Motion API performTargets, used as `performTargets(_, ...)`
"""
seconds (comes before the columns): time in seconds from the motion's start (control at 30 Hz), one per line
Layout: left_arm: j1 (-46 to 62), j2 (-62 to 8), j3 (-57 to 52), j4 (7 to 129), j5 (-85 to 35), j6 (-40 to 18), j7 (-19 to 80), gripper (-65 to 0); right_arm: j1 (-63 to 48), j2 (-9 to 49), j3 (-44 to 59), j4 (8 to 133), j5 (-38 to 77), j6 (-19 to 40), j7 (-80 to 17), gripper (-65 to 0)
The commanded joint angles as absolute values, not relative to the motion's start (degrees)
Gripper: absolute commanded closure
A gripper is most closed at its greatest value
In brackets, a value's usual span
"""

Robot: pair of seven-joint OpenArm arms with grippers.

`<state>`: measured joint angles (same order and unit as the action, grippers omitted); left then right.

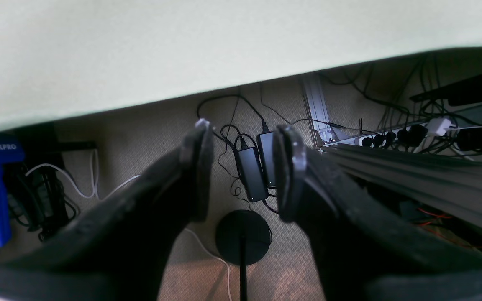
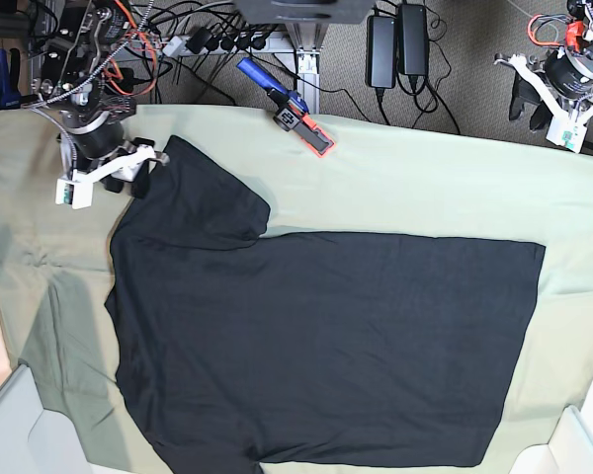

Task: Fold the T-shirt properly
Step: 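Grasp the shirt's shoulder corner with the right gripper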

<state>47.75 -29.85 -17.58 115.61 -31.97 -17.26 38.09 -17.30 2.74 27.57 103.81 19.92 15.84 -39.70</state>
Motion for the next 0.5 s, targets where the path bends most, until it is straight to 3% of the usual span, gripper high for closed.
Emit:
performTargets(0.0, 48.1, -30.5, -18.0, 116.5, -32.4, -17.6, 37.1, -27.2, -17.0, 3.9, 28.2, 104.8, 20.6, 13.6, -38.3, -25.3)
performTargets(0.47, 47.8, -30.5, -18.0, 116.5, -32.3, -17.6, 37.1, -27.2, -16.6, 2.5, 26.3, 100.7, 25.3, 13.9, -37.8, -25.3)
